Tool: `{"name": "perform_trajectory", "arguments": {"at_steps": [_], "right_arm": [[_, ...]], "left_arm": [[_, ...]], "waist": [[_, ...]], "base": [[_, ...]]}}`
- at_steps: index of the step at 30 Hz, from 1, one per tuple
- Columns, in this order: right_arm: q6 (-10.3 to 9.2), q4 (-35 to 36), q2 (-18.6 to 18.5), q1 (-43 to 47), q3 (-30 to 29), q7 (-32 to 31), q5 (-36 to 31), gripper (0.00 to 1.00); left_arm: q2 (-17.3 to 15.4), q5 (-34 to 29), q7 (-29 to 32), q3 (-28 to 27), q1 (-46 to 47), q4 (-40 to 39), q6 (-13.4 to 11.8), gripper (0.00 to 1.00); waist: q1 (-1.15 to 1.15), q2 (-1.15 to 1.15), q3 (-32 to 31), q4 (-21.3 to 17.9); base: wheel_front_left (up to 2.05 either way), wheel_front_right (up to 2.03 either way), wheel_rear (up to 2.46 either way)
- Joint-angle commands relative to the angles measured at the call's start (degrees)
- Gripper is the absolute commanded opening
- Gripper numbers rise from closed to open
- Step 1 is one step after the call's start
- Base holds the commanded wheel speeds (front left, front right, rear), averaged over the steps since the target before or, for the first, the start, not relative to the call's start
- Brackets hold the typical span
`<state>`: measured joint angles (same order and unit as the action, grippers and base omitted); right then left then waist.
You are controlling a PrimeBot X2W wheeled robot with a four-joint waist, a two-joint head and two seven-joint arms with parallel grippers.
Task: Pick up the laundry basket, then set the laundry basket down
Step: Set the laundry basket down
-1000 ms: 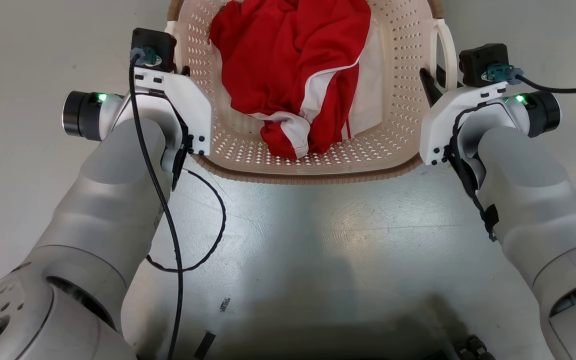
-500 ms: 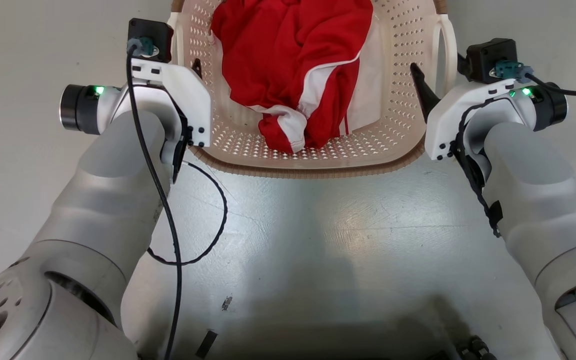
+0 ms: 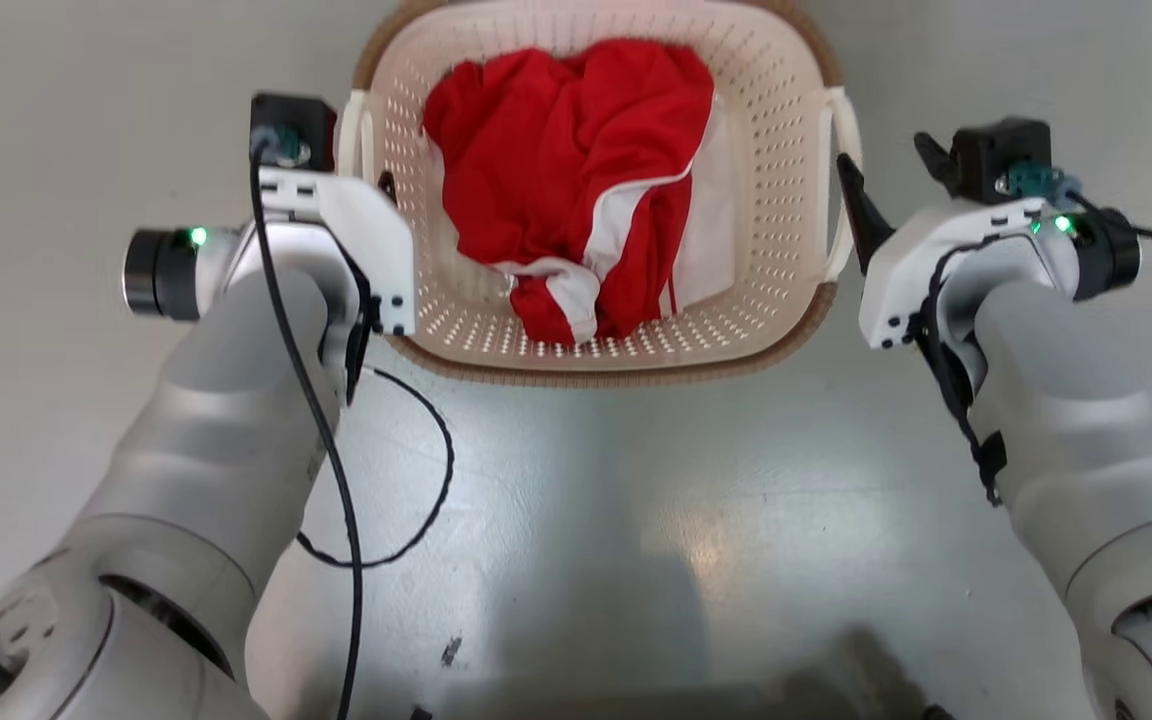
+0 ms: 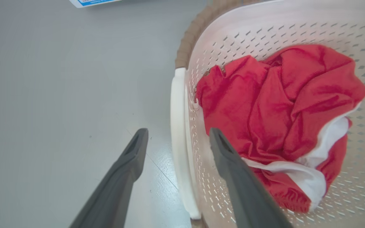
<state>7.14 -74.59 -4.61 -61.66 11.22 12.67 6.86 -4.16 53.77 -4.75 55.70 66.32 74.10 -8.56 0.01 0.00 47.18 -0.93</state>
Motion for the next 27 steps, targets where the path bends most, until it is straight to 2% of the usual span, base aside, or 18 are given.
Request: {"name": "perform_trajectory", "arguments": {"at_steps": [1, 11, 18, 27], "right_arm": [[0.35, 0.64, 1.32, 2.64, 0.43, 0.90, -0.62, 1.00], [0.35, 0.65, 1.56, 6.42, -2.84, 2.17, -3.34, 1.00], [0.35, 1.00, 1.29, 8.72, -5.01, 2.29, -5.95, 1.00], [0.35, 5.95, 0.96, 14.05, -8.95, 2.31, -9.12, 1.00]], "left_arm": [[-1.44, 0.57, -0.79, -0.86, -0.90, -0.18, -0.42, 1.00], [-1.56, 2.33, -4.66, -2.07, -6.68, -0.16, -0.41, 1.00], [-1.56, 3.19, -6.07, -2.43, -9.85, -0.15, 0.70, 1.00], [-1.17, 4.84, -9.28, -4.07, -14.40, -0.36, 2.80, 1.00]], "waist": [[0.00, 0.00, -1.34, -0.16], [0.00, 0.00, -11.53, -0.01], [0.00, 0.00, -19.04, 0.57], [0.00, 0.00, -26.88, 1.65]], "base": [[0.00, 0.00, 0.00], [0.00, 0.00, 0.00], [0.00, 0.00, 0.00], [0.00, 0.00, 0.00]]}}
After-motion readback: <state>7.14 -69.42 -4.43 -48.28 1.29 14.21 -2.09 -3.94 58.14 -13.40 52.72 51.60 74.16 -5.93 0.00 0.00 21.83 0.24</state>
